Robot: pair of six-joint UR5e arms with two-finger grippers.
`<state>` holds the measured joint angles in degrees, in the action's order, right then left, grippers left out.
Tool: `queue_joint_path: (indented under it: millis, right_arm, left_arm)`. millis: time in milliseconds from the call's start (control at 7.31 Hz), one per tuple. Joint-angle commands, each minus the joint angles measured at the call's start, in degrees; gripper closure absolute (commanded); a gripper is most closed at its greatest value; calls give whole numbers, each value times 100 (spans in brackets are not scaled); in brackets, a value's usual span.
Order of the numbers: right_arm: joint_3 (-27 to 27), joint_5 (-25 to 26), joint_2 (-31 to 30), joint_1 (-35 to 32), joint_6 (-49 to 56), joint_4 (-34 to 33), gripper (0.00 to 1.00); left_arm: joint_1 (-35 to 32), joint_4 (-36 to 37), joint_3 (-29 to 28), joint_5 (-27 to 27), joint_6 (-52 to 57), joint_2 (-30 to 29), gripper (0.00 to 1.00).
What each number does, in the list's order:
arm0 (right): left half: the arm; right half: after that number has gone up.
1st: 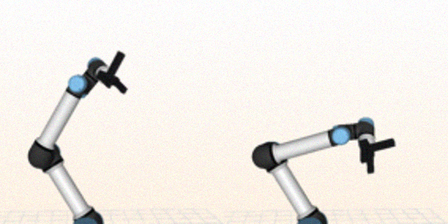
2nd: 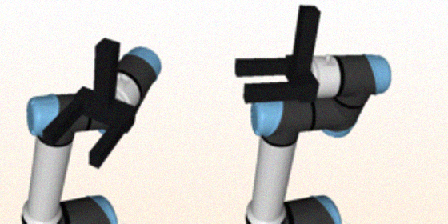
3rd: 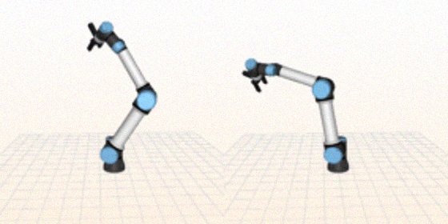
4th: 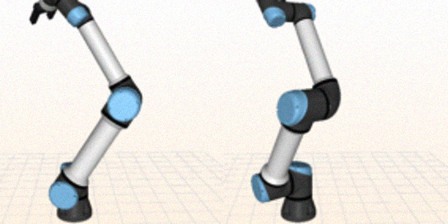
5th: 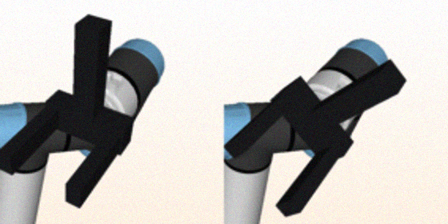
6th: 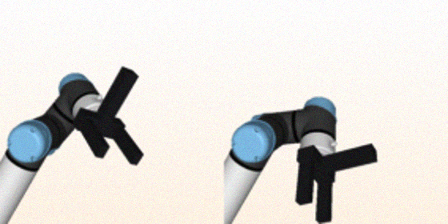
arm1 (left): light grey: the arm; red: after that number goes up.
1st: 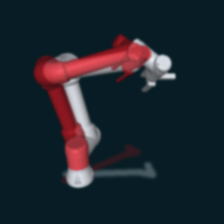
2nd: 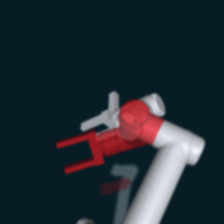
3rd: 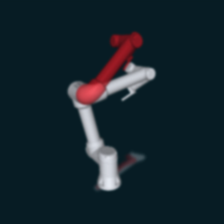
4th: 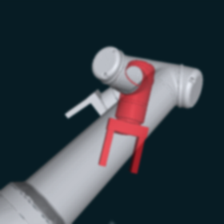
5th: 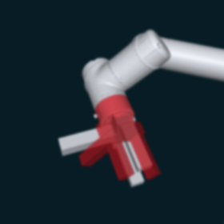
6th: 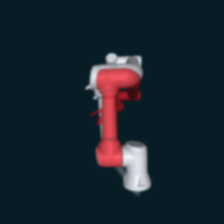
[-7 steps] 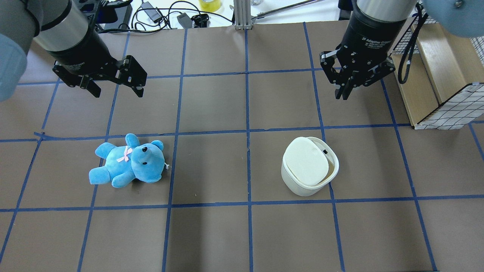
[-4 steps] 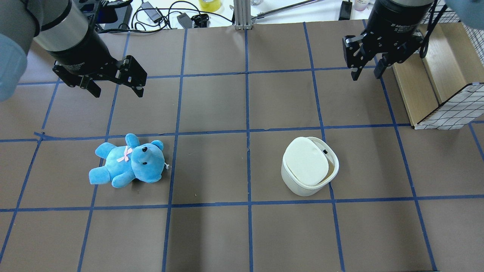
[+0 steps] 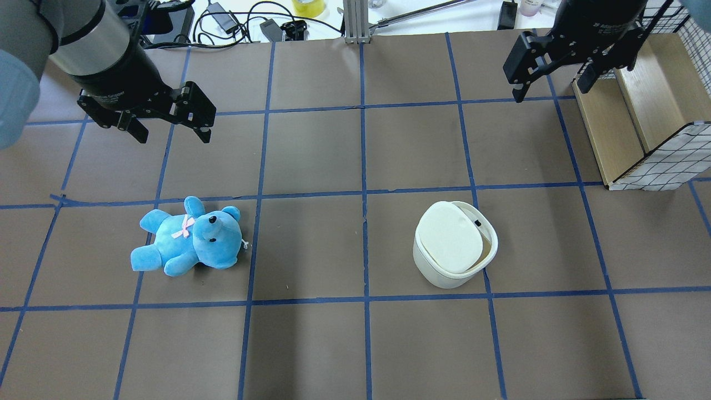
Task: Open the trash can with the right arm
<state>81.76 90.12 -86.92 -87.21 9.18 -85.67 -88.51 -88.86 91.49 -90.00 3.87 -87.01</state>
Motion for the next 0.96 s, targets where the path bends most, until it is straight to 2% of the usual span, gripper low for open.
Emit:
queue_joint_path:
  millis: [0,137,411,821]
  right_arm:
    - [42,-395,17,2,31,-108,0]
    - [68,-555,9,-24,49,-73,0]
    - [86,-556,-9,-24,49,-55,0]
    - [24,-373,-44,-50,40,243,0]
  left_arm:
    - [0,0,0,0,0,0,0]
    - [0,0,0,0,0,0,0]
    - [0,0,0,0,0,0,0]
    - [0,0,0,0,0,0,0]
